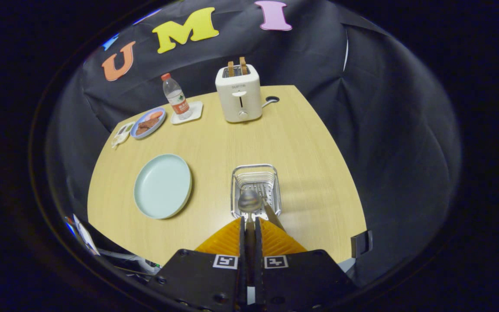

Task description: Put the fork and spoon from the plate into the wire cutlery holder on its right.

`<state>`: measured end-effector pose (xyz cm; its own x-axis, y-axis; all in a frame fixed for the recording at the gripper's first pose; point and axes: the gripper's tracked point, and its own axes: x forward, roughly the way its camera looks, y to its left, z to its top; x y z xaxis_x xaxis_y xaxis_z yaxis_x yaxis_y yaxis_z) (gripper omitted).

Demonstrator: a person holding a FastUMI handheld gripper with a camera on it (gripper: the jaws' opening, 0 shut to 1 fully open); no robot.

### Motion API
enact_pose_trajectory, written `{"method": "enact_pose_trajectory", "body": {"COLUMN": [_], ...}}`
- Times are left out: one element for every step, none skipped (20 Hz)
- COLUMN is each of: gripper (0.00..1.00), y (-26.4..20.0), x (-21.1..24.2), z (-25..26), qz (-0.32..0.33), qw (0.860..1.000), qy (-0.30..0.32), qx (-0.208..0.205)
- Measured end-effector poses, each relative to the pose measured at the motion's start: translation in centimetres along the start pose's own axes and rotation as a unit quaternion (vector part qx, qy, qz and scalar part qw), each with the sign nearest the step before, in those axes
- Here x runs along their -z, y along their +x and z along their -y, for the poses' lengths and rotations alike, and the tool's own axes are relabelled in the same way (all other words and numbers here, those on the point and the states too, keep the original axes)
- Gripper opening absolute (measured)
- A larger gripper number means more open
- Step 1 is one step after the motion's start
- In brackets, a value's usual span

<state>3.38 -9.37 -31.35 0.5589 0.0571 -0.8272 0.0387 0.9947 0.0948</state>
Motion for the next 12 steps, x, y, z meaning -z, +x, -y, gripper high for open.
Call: {"method": "enact_pose_trajectory", "body": {"gripper": [0.07, 0.07, 0.07, 0.06, 0.06, 0.13, 0.15, 0.17, 0.22, 0.27, 0.27, 0.28], "y": [-0.1, -0.2, -0.3, -0.5, -0.9, -0.9, -1.3, -1.7, -2.0, -2.4, -2.9, -3.4], "x": [-0.6, -1.1, -1.8, -2.3, -2.6, -2.9, -3.1, -3.6, -3.9, -4.3, -4.8, -5.5], "z": [-0.3, -0.2, -0.3, -0.6, -1.1, -1.2, -1.2, -1.8, -2.3, -2.4, -2.9, -3.9], "qz": [0.009, 0.017, 0.029, 0.038, 0.043, 0.049, 0.056, 0.064, 0.071, 0.080, 0.088, 0.098], "qw": [1.000, 1.000, 1.000, 0.999, 0.999, 0.998, 0.998, 0.998, 0.997, 0.996, 0.996, 0.995], "qy": [-0.002, -0.006, -0.010, -0.014, -0.019, -0.025, -0.028, -0.028, -0.029, -0.030, -0.027, -0.022], "qx": [-0.003, 0.000, 0.002, 0.000, -0.005, -0.004, -0.001, -0.008, -0.007, -0.003, -0.008, -0.016]}}
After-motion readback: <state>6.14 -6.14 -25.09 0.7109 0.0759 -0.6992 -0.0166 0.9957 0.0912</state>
